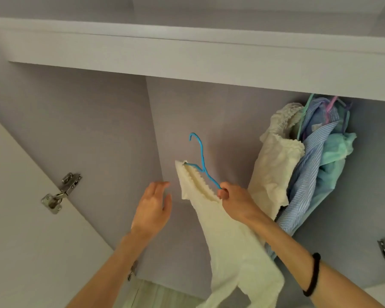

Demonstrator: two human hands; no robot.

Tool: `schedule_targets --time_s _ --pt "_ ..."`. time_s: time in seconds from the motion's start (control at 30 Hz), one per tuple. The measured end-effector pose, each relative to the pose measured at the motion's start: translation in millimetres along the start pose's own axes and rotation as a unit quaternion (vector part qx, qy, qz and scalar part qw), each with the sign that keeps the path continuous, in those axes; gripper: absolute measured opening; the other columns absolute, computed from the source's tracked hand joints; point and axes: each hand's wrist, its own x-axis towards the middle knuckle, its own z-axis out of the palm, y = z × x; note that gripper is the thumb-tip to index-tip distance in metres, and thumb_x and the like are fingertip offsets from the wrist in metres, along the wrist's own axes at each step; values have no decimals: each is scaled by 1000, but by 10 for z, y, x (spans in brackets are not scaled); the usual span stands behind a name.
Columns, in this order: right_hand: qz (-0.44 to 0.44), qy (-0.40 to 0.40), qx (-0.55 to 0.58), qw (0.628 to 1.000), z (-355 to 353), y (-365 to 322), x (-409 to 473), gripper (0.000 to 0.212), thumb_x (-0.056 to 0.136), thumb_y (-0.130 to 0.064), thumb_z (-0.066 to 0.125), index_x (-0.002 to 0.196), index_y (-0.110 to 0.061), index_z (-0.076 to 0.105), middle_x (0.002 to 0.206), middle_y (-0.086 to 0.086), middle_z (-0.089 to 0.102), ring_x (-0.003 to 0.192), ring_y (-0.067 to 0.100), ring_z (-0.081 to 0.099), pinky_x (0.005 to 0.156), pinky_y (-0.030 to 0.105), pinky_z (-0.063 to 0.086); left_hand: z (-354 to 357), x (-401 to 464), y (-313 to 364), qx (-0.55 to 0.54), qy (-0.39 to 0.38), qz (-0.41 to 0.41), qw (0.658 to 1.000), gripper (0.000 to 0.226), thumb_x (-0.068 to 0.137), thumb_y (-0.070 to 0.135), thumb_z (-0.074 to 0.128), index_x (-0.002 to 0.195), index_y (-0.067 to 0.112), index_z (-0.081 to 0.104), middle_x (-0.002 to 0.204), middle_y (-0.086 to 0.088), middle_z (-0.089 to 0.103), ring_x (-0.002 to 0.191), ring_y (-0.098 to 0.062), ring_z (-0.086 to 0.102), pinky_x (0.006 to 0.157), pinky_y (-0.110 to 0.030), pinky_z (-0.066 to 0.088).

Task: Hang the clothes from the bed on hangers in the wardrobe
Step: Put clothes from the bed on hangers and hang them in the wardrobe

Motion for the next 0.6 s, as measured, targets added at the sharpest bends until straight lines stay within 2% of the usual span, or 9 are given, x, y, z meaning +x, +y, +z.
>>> schedule_targets --time_s 0.07,0.13,0.2,0.23,0.3,0.37,0.43,0.5,0.6 --pt "-28 25 -14 999 53 -21 -71 19 99 -16 32 83 -18 40 98 7 60 96 30 54 65 28 24 -60 46 -151 33 -4 -29 999 37 85 16 49 118 -2 52 109 -21 57 94 -40 60 80 -47 52" --pt "-94 42 -12 995 98 -58 -155 18 100 -20 32 90 -17 46 98 5 60 92 29 55 64 28 25 -110 88 -329 81 3 -16 997 45 82 8 62 123 -1 46 116 -24 56 98 -44 59 80 -52 51" --pt "-158 45 -18 986 136 -109 -198 22 101 -23 32 100 -15 52 93 -3 56 82 22 53 59 24 28 -190 95 -488 126 -2 4 992 45 85 15 63 124 2 45 120 -22 57 104 -43 58 81 -52 49" --pt "-180 46 -13 983 154 -128 -204 23 101 -24 33 103 -15 54 90 -8 52 76 17 49 58 20 31 -234 68 -557 143 -9 3 990 39 88 23 54 121 4 48 116 -20 60 103 -41 59 80 -52 49" --pt "-205 56 12 977 211 -137 -178 22 100 -24 35 102 -15 56 86 -12 49 73 11 45 58 16 33 -354 -30 -628 134 -27 -26 990 42 90 33 35 107 4 60 96 -14 67 89 -38 63 79 -50 49" --pt "-214 75 30 974 295 -136 -136 26 99 -26 33 96 -15 57 83 -13 50 75 10 46 62 23 36 -459 -177 -650 91 -22 -54 994 44 92 36 38 100 3 65 87 -12 68 78 -35 63 74 -44 50" --pt "-220 99 40 970 389 -114 -85 33 93 -31 30 90 -14 58 80 -12 52 75 13 49 64 28 38 -547 -384 -640 65 -12 -73 995 30 94 27 52 105 2 64 93 -10 67 82 -29 62 72 -33 46" --pt "-228 117 60 965 456 -110 -32 39 90 -35 28 85 -12 59 77 -7 57 72 19 53 65 29 38 -635 -606 -627 37 -9 -91 995 28 91 22 56 110 3 62 99 -7 64 88 -23 59 74 -26 41" --pt "-247 108 82 960 535 -167 47 42 86 -35 26 82 -10 60 77 -3 64 71 22 57 69 30 35 -759 -925 -661 26 -14 -112 993 41 92 40 53 111 4 62 96 -3 62 84 -19 58 75 -25 40"
